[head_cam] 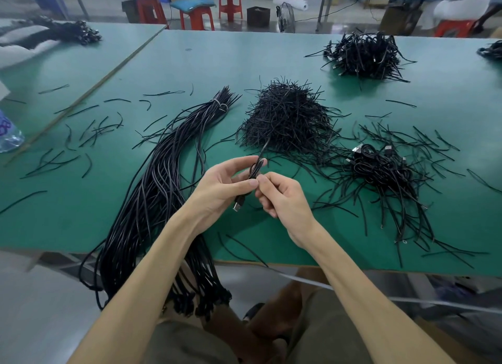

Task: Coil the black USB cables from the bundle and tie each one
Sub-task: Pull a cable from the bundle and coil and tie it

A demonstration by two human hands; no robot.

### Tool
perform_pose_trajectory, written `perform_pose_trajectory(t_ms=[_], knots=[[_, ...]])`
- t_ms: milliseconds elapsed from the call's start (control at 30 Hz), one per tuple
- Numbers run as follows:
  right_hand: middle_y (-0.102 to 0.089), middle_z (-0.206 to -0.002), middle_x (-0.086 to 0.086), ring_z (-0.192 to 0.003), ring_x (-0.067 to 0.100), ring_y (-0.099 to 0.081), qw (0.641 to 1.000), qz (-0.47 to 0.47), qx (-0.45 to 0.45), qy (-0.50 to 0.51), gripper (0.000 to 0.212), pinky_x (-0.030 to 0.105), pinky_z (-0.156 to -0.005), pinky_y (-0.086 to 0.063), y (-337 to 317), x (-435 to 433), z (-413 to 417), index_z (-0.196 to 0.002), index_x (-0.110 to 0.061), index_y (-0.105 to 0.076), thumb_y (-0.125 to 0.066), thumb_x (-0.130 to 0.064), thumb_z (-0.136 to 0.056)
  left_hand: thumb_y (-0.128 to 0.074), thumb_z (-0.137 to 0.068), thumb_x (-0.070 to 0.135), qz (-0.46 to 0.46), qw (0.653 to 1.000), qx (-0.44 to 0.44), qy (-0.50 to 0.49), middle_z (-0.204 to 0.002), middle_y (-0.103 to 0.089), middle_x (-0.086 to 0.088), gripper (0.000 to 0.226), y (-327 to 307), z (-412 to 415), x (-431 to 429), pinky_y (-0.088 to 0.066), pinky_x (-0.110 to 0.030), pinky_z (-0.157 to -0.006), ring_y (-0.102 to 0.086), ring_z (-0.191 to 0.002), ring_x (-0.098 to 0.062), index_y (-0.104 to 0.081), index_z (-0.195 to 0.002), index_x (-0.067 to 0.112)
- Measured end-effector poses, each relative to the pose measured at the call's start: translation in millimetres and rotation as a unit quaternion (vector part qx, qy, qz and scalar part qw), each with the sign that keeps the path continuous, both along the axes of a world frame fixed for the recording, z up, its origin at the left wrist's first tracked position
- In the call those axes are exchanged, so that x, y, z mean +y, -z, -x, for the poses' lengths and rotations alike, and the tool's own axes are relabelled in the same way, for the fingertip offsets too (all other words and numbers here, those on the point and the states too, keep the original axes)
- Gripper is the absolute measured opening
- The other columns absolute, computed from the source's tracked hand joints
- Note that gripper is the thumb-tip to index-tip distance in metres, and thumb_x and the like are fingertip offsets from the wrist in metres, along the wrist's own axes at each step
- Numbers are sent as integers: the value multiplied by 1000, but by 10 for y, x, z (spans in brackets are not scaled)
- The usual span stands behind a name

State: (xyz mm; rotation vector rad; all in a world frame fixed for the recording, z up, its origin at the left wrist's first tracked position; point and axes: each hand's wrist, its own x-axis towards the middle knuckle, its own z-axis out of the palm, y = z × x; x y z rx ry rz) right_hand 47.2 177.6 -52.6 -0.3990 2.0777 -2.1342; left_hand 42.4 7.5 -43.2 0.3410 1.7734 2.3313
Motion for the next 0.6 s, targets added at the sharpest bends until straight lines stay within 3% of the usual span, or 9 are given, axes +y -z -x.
perform_pose_trajectory(t_ms=[133, 200, 300, 433, 600], knots=[[-49, -59, -10, -52, 6, -40, 1000, 4, -3, 0, 32, 18, -45, -30, -4, 1, 3, -78, -9, -59, -50, -18, -107, -65, -94, -2, 21, 1000, -1, 12, -133, -67, -14, 46, -4, -26, -7, -53, -26, -92, -65, -117, -22, -59, -139, 3], [-48, -59, -9, -52, 7, -39, 1000, 2, -4, -2, 33, 19, -45, -30, -5, 4, 1, -77, -10, -59, -50, -19, -107, -70, -91, 1, 28, 1000, 8, -8, -122, -71, -13, 46, 3, -28, -14, -50, -31, -100, -65, -112, -22, -63, -136, 8], [-47, -58, -8, -51, 7, -38, 1000, 2, 0, -9, 33, 19, -45, -29, -6, 9, -3, -78, -10, -59, -50, -21, -107, -68, -89, 0, 50, 997, 48, -25, -129, -69, -8, 36, 45, -12, -39, -40, -41, -112, -59, -126, -23, -75, -120, 17], [-44, -58, -2, -51, 11, -35, 1000, 1, 14, -16, 34, 22, -45, -27, -4, 23, 5, -79, -6, -58, -49, -21, -107, -65, -84, -6, 49, 994, 95, -24, -144, -59, -5, 31, 62, 8, -50, -45, -31, -103, -50, -137, -21, -81, -92, 20], [-46, -57, -2, -48, 9, -37, 1000, 16, 12, 7, 34, 20, -43, -29, 19, 8, 19, -77, -8, -58, -51, -23, -107, -58, -90, -11, 82, 989, 116, -27, -136, -64, -9, 37, 127, 51, -40, -42, -37, -105, -57, -129, -23, -78, -101, 17]])
